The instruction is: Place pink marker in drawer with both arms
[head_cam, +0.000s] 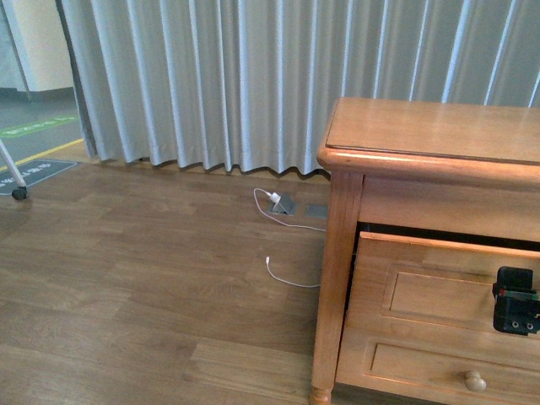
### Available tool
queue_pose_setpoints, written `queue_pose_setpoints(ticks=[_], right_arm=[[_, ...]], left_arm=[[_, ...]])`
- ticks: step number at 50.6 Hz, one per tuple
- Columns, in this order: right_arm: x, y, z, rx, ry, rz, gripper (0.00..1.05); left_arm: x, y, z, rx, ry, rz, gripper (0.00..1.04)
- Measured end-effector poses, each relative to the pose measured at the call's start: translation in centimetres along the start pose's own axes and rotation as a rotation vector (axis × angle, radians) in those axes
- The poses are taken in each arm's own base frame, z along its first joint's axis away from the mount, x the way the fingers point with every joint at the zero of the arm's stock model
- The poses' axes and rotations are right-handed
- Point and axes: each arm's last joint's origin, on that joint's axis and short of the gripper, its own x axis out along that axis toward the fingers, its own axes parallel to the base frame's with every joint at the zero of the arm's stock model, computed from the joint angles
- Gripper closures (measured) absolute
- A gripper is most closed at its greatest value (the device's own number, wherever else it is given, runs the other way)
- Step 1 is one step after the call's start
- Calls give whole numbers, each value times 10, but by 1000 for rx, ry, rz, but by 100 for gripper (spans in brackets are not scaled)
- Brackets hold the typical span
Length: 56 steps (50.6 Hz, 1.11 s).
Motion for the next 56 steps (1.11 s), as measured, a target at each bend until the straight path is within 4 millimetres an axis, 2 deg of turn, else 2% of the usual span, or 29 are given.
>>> queue_pose_setpoints(ticks=[10, 22, 37, 45, 56], right_arm=[[15, 3, 2, 0, -33, -9, 8], [23, 2, 5, 6, -54, -30, 8], [22, -2, 6, 13, -64, -8, 8], [12, -4, 7, -1, -47, 20, 8], [-25, -8, 17, -38, -30, 52, 8]], left_arm=[[0, 0, 0, 0, 0, 0, 6], [0, 0, 0, 0, 0, 0, 6], [0, 0, 0, 0, 0, 0, 6], [0, 0, 0, 0, 0, 0, 6], [0, 0, 0, 0, 0, 0, 6]])
